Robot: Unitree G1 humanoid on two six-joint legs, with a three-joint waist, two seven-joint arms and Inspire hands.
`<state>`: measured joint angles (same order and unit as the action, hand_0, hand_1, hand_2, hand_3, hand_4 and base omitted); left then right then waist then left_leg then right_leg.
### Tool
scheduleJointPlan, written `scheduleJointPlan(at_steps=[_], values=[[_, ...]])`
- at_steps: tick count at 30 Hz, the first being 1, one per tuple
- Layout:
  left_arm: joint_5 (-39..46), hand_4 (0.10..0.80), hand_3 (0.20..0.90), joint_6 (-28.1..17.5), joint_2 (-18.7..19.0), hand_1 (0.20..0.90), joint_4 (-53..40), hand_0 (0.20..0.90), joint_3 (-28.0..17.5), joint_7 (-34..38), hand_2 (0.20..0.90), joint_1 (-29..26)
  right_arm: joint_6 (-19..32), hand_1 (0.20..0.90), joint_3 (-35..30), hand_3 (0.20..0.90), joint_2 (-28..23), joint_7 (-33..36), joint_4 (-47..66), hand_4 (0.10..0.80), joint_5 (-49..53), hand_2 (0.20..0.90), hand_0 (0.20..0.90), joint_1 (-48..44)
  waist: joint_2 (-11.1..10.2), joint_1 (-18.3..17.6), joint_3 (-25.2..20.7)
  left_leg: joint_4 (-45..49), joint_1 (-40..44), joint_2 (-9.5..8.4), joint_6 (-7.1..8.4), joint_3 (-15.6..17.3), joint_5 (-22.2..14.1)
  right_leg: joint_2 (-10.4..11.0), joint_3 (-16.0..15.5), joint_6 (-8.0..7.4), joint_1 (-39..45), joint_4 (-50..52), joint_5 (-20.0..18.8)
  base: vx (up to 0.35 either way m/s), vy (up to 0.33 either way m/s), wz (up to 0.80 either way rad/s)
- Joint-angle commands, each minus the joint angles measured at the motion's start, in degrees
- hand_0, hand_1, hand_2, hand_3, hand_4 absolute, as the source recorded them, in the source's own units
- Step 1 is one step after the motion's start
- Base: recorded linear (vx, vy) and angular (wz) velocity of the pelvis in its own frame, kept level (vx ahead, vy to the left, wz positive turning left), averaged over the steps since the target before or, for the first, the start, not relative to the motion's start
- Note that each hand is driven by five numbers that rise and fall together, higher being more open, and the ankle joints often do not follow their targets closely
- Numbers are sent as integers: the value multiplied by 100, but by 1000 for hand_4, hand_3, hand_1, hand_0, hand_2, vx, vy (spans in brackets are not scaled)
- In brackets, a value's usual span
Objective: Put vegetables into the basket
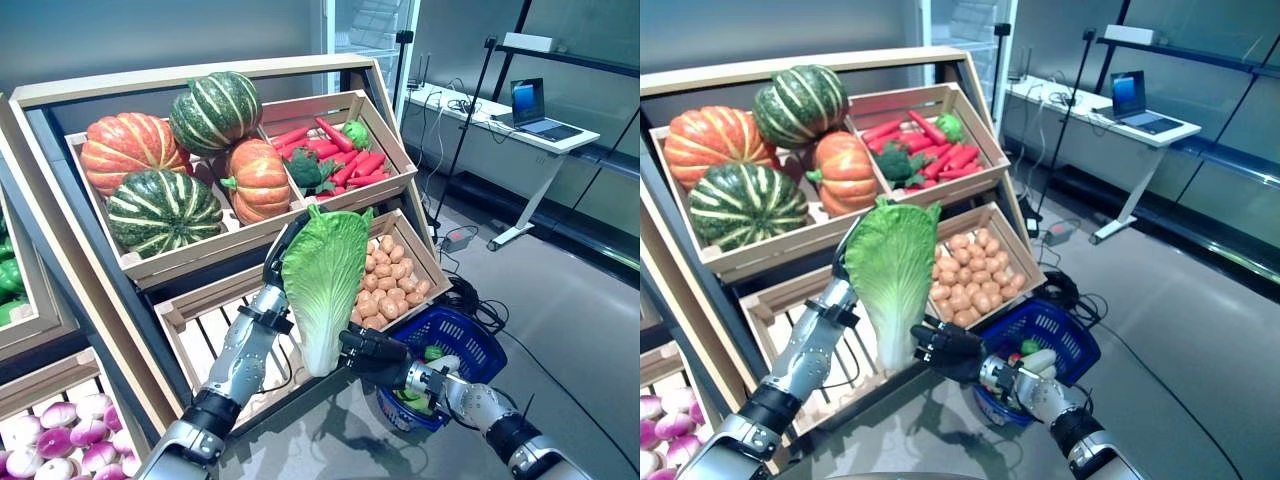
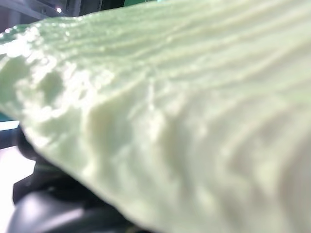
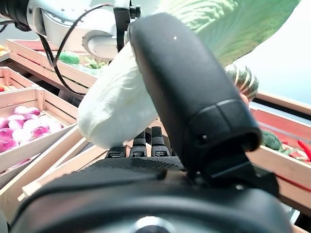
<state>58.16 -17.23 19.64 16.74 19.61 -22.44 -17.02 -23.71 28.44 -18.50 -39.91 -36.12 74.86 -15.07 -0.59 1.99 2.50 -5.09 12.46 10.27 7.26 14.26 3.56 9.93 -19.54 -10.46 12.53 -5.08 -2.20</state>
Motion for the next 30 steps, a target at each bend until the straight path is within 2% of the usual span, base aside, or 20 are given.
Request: scheduleJointPlan(at_steps=[1,11,18,25,30], values=[[453,400,300,18,-1423,300,112,300,749,-296,300,-781,33,900,-432,900,1922,-1830,2073,800,1846,900,900,-1251,-95,8,-31,9,18,-95,-156,-228,-386,90,-116,257,138,127,155,0,0,0],[145,400,300,85,-1385,300,387,300,883,-172,300,-761,-10,900,-312,900,2004,-2111,2454,800,1733,900,900,-1387,-119,28,-1,9,-17,-93,-168,-238,-367,85,-117,261,102,132,141,0,0,0],[39,400,300,350,-1402,300,781,300,1050,-441,300,-594,207,900,-325,900,2010,-1814,2669,800,1869,900,900,-1557,-139,43,-12,9,-31,-88,-175,-218,-376,81,-116,262,82,133,147,0,0,0],[-290,400,300,327,-1427,300,1084,300,1150,-621,300,-453,400,900,-439,900,2041,-1382,2580,800,1846,900,900,-1662,-171,55,-2,9,-42,-69,-173,-187,-369,76,-120,270,50,158,154,0,0,0],[-900,400,300,201,-1364,300,1166,300,1337,-691,300,-361,557,900,-564,900,1970,-1046,2544,800,1945,900,900,-1704,-192,51,19,9,-37,-57,-171,-177,-385,66,-110,264,46,163,158,0,0,0]])
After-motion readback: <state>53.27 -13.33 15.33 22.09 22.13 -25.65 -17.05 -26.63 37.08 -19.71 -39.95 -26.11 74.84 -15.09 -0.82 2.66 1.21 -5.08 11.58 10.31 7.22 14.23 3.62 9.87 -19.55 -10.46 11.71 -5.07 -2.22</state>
